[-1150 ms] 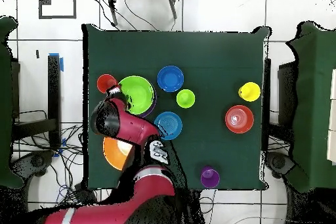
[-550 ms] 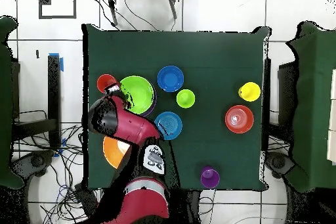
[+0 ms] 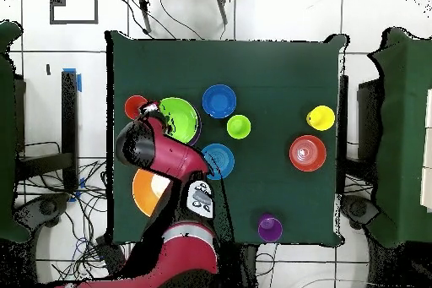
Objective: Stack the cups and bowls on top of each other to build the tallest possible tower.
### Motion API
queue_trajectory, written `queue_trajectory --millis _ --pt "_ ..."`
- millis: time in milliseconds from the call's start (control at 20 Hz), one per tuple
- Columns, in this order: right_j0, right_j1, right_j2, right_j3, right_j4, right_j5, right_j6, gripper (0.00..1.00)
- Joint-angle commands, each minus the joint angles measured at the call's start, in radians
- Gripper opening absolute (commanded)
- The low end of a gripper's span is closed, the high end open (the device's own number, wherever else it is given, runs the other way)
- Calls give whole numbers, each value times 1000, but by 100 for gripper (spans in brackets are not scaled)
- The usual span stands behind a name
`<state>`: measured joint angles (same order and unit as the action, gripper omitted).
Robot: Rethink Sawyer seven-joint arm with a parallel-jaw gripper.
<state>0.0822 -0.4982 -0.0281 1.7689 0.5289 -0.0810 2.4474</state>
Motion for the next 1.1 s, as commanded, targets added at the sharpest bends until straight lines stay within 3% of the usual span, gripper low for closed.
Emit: queue_trajectory --millis 50,700,1100 --pt "-12 88 43 -139 48 45 110 100" --pt "3 88 27 -159 54 72 129 100" --pt "-60 102 103 -100 -8 24 138 100"
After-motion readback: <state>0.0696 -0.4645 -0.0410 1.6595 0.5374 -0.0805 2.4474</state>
